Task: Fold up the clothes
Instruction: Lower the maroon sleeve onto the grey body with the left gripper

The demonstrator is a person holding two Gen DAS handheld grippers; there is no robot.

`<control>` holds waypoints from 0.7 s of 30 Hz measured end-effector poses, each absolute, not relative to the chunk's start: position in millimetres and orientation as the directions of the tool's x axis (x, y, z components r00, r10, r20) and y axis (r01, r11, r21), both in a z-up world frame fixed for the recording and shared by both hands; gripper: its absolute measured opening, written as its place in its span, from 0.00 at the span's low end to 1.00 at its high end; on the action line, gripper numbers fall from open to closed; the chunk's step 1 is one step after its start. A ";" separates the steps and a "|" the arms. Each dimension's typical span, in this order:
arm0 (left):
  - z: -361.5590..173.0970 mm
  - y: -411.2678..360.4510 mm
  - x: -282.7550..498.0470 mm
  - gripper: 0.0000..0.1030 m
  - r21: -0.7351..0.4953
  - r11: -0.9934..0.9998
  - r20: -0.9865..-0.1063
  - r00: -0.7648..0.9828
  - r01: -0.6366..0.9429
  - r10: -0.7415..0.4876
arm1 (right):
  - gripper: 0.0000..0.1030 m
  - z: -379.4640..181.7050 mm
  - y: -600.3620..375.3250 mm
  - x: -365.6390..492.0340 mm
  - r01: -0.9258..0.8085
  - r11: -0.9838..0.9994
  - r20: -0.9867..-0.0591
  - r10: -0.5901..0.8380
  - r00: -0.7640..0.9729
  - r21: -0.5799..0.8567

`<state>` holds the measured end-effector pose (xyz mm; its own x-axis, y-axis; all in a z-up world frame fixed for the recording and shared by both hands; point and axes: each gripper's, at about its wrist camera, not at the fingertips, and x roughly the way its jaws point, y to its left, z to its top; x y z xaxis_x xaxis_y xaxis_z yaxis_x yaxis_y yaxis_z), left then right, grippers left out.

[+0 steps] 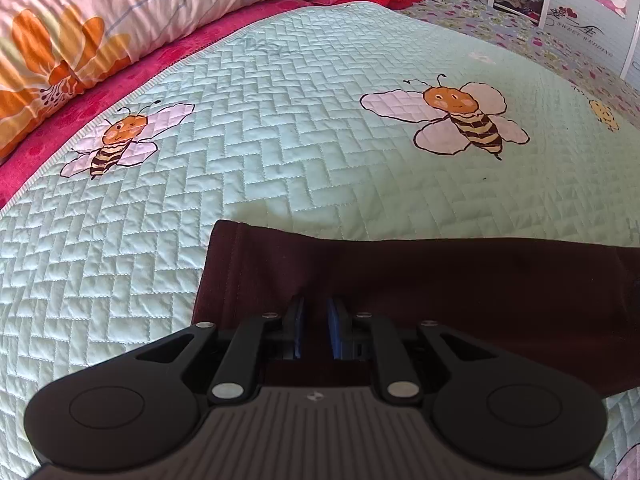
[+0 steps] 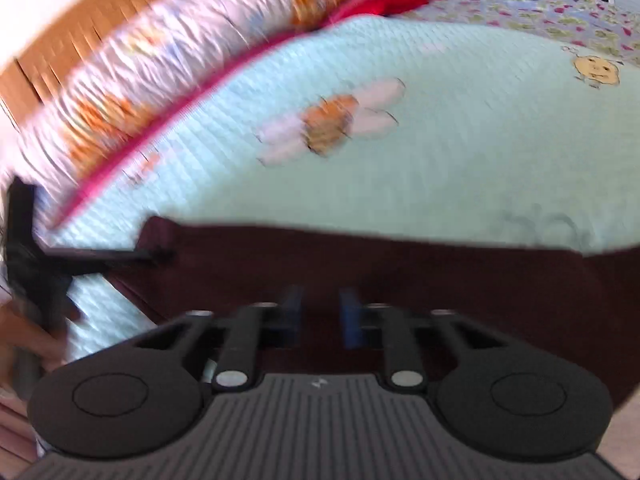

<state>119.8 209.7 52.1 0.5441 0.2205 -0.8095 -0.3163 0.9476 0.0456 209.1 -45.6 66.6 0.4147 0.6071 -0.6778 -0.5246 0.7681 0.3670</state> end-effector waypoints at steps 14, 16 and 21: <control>52.7 213.9 121.7 0.15 0.028 0.951 -0.821 0.536 -0.307 0.198 | 0.24 73.0 -25.2 189.7 -0.496 0.751 -0.620 0.650 0.439 0.437; 52.7 214.1 121.9 0.15 0.027 0.951 -0.821 0.535 -0.309 0.197 | 0.24 78.4 -29.9 181.3 -0.478 0.773 -0.610 0.627 0.484 0.416; 52.2 212.1 121.5 0.15 0.034 0.948 -0.819 0.534 -0.318 0.209 | 0.25 47.5 -13.7 190.0 -0.462 0.772 -0.688 0.617 0.381 0.436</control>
<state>121.5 212.1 52.2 0.5345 0.2089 -0.8190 -0.3178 0.9475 0.0343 190.0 -13.7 47.5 0.3807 0.6173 -0.6884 -0.4624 0.7718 0.4364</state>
